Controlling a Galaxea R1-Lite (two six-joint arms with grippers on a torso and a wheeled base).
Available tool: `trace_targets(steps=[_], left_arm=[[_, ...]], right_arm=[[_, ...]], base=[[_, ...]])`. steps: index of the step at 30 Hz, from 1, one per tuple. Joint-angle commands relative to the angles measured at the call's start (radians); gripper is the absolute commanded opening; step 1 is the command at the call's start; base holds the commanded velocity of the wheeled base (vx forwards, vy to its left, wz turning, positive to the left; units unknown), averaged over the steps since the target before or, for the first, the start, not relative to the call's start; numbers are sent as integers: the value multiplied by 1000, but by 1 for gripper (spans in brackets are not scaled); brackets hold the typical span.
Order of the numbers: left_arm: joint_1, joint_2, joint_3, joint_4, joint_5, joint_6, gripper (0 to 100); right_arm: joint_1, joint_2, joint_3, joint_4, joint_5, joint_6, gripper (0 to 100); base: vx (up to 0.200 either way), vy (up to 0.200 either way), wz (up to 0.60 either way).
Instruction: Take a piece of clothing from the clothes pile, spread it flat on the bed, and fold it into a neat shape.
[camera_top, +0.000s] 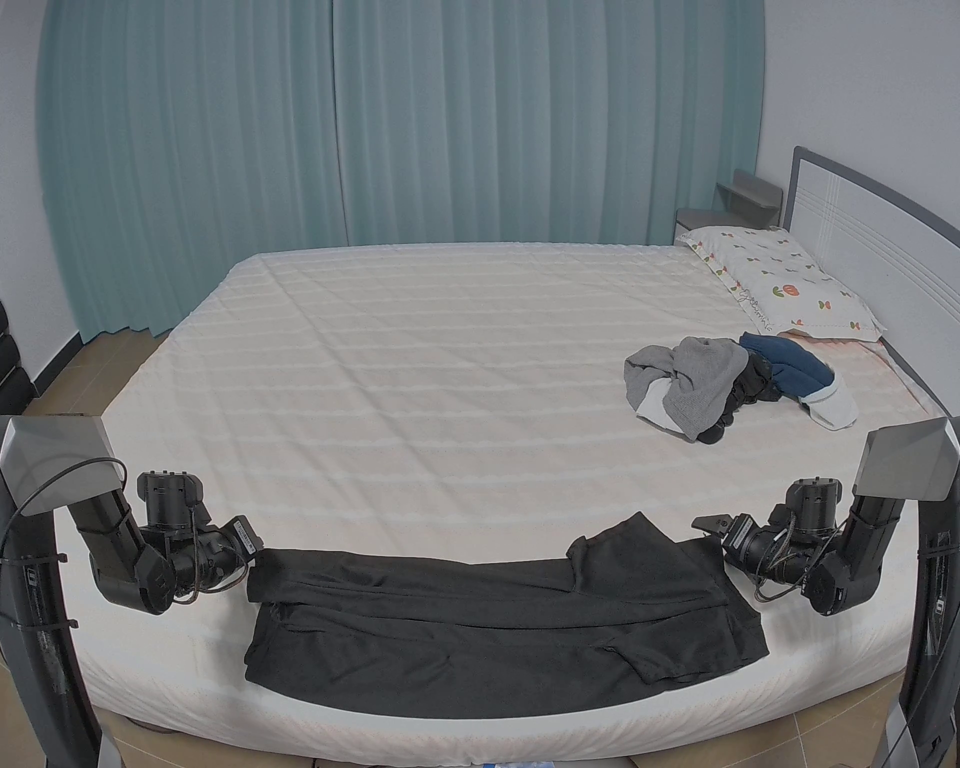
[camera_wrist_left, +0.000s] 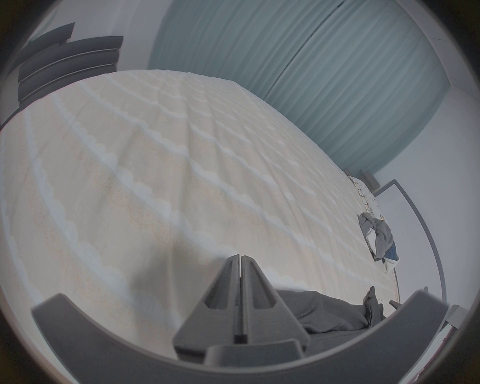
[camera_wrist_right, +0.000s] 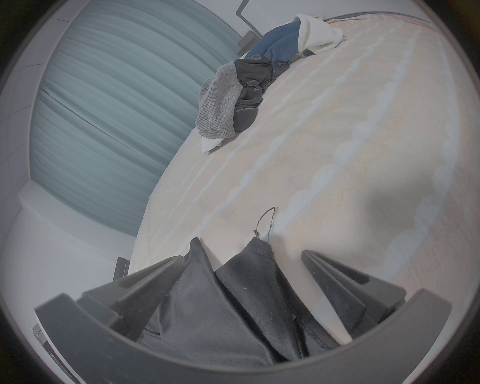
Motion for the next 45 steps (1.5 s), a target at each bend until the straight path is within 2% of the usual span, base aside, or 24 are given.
trace_targets(steps=[1, 22, 29, 30, 31, 32, 39, 40, 41, 45], left_arm=[[1, 20, 2, -12, 1, 0, 0], [1, 15, 25, -25, 1, 0, 0], [0, 9, 32, -25, 1, -3, 0], [0, 7, 39, -23, 1, -4, 0], [0, 7, 40, -23, 0, -4, 0], [0, 7, 43, -23, 0, -4, 100], [1, -34, 60, -23, 1, -4, 100], [9, -92, 75, -22, -3, -7, 100], [15, -118, 80, -17, -13, -7, 100], [18, -177, 106, -9, -28, -10, 100]], right_arm=[[2, 28, -18, 0, -3, -3, 0], [-41, 34, -96, -23, -10, 7, 0], [-45, 72, -90, -91, -12, 3, 0], [-45, 75, -84, -105, -10, 5, 100], [-45, 74, -80, -108, -10, 5, 100], [-45, 71, -73, -108, -9, 5, 100], [-53, -24, 8, -114, -7, 36, 100], [-65, -98, 48, -111, -7, 80, 100], [-67, -123, 62, -102, -7, 89, 100], [-54, -186, 120, -100, -9, 89, 100]], base=[[0, 0, 0], [0, 0, 0], [0, 0, 0], [0, 0, 0], [0, 0, 0], [0, 0, 0], [0, 0, 0], [0, 0, 0], [0, 0, 0], [0, 0, 0]])
